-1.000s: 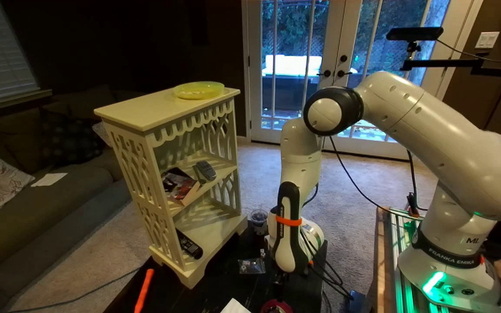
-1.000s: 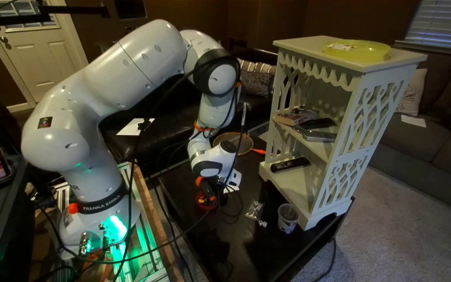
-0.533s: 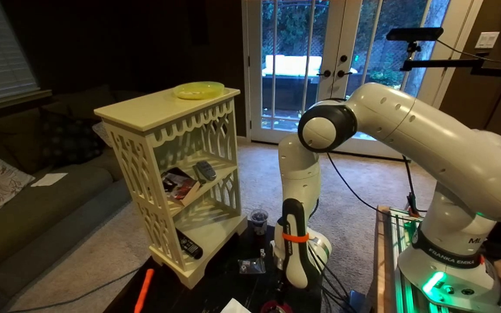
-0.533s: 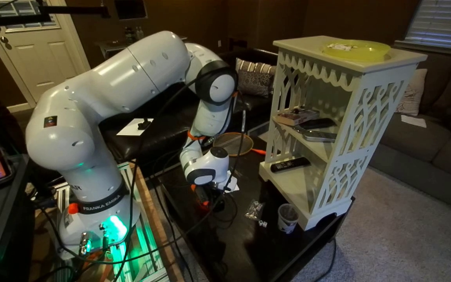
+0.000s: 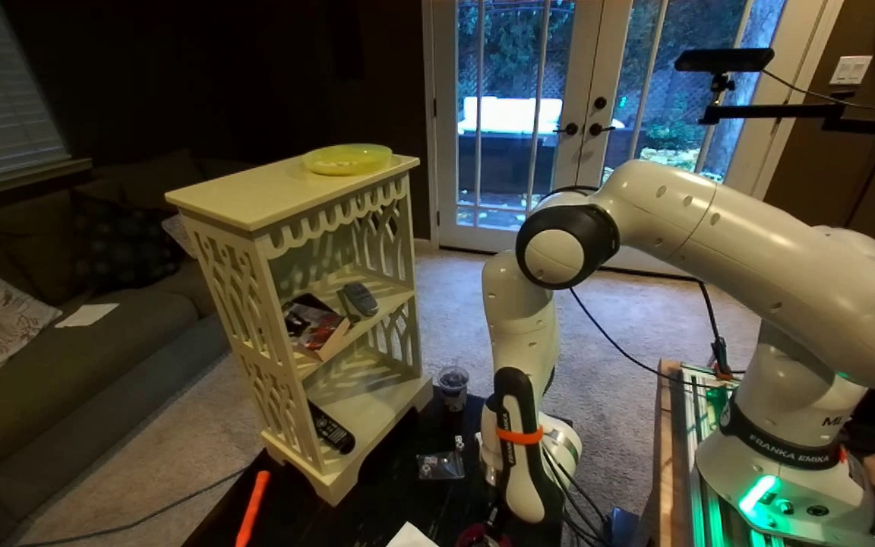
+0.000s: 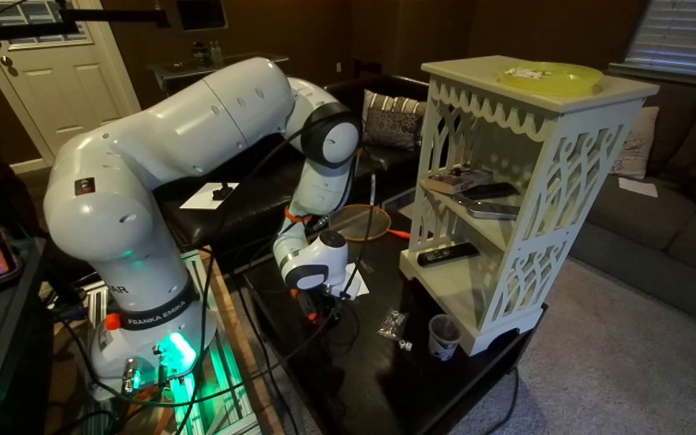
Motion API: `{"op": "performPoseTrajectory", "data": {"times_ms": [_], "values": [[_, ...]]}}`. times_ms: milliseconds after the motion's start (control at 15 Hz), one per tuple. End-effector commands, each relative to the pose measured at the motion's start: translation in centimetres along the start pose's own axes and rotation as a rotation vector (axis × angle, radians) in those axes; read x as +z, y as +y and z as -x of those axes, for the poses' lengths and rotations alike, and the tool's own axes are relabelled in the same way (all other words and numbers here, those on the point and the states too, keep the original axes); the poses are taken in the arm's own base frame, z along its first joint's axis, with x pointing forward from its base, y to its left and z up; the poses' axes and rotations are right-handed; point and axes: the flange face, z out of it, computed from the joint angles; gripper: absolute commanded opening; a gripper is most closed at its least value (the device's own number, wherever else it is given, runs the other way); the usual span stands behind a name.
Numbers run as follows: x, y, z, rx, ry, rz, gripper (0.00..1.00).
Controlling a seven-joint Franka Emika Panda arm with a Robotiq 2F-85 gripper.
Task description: Place the red bowl on the top shelf
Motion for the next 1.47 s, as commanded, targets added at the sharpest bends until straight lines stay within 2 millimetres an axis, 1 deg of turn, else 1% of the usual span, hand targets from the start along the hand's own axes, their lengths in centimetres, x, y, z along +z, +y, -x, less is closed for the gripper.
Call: {"op": "performPoseTrajectory", "data": {"times_ms": [0,67,267,333,400,467,600,667,733,867,1000,1133,1200,1400], "values": [[1.5,0.0,-0.4,0.031,0.010,0.002,0.51],[1.6,0.0,-0.4,0.038,0.008,0.001,0.50],[2.1,-0.2,-0.3,0.051,0.004,-0.003,0.55],[2.3,-0.2,-0.3,0.054,0.003,-0.003,0.41],[2.4,-0.2,-0.3,0.057,0.002,-0.002,0.30],[2.4,-0.2,-0.3,0.059,0.002,-0.002,0.27],[2.0,-0.1,-0.4,0.067,0.002,-0.011,0.13],[1.6,-0.1,-0.4,0.067,0.004,-0.014,0.05],[1.2,-0.3,-0.3,0.064,-0.001,-0.025,0.01],[0.5,-0.5,-0.2,0.055,-0.026,-0.045,0.00],[-1.3,-0.6,-0.1,0.047,-0.035,-0.087,0.01],[-3.3,-0.2,0.0,0.072,-0.072,-0.121,0.01],[-4.3,0.3,-0.3,0.092,-0.094,-0.147,0.01],[-7.9,1.7,-2.2,0.132,-0.160,-0.253,0.01]]}}
